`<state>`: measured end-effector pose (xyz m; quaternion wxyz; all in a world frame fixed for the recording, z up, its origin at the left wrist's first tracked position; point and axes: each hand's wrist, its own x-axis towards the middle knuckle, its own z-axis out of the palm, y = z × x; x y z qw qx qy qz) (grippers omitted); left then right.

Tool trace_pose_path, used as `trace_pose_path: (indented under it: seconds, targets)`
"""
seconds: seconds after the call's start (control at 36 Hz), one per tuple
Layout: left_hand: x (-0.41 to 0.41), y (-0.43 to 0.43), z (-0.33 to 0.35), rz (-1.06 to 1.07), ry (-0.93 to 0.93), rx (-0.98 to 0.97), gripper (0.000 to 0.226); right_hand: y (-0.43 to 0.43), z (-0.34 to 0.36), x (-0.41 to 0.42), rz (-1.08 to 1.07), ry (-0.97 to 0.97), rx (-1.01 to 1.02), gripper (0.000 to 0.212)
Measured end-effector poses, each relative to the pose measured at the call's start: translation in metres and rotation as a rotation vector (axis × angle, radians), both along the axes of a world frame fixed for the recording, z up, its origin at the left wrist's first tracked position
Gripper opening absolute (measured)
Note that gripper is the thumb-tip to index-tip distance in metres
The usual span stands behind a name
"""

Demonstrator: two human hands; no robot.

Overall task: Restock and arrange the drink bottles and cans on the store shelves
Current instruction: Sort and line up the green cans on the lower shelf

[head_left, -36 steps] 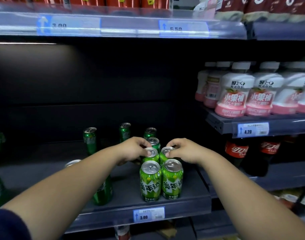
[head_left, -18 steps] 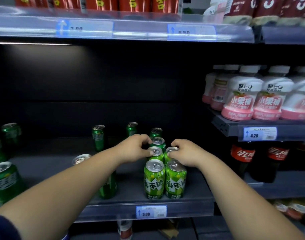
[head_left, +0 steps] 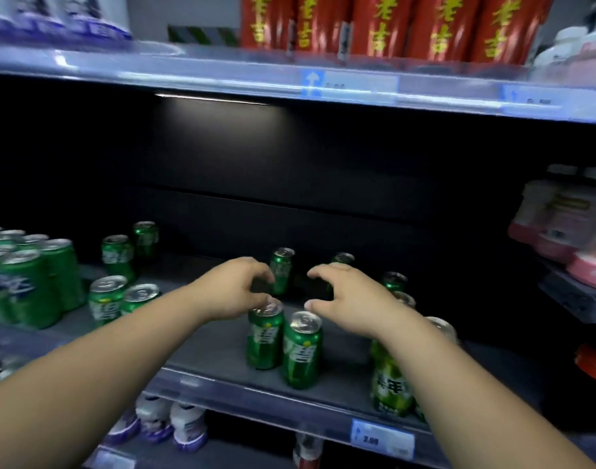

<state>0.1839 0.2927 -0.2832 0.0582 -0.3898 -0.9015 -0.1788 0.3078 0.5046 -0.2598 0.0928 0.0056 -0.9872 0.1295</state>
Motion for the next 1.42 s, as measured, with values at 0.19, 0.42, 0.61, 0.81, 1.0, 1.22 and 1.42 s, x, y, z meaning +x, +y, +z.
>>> trace_pose_path:
  seconds: [0.19,0.42,0.61,0.81,1.0,1.22,1.42]
  targets:
    - [-0.026,-0.091,0.001,0.064,0.026,-0.01,0.038,-0.082,0.006,-0.047,0.087,0.015,0.048,0.064]
    - [-0.071,-0.198,0.005,0.067,0.039,-0.049,0.037,-0.185,-0.007,-0.113,0.138,-0.065,0.128,0.068]
    - [-0.108,-0.257,-0.011,-0.058,-0.005,-0.09,0.059,-0.25,-0.029,-0.147,0.118,-0.221,0.082,0.086]
    - [-0.128,-0.259,-0.033,-0.172,-0.156,-0.007,0.084,-0.273,-0.048,-0.152,-0.026,-0.215,0.082,0.087]
    - [-0.144,-0.253,-0.037,-0.178,-0.223,0.032,0.075,-0.277,-0.046,-0.146,-0.095,-0.208,-0.055,0.08]
    - [-0.146,-0.256,-0.034,-0.219,-0.216,-0.005,0.072,-0.278,-0.042,-0.148,-0.156,-0.228,-0.121,0.076]
    - [-0.139,-0.256,-0.039,-0.255,-0.099,-0.085,0.072,-0.282,-0.043,-0.149,-0.18,-0.236,-0.144,0.069]
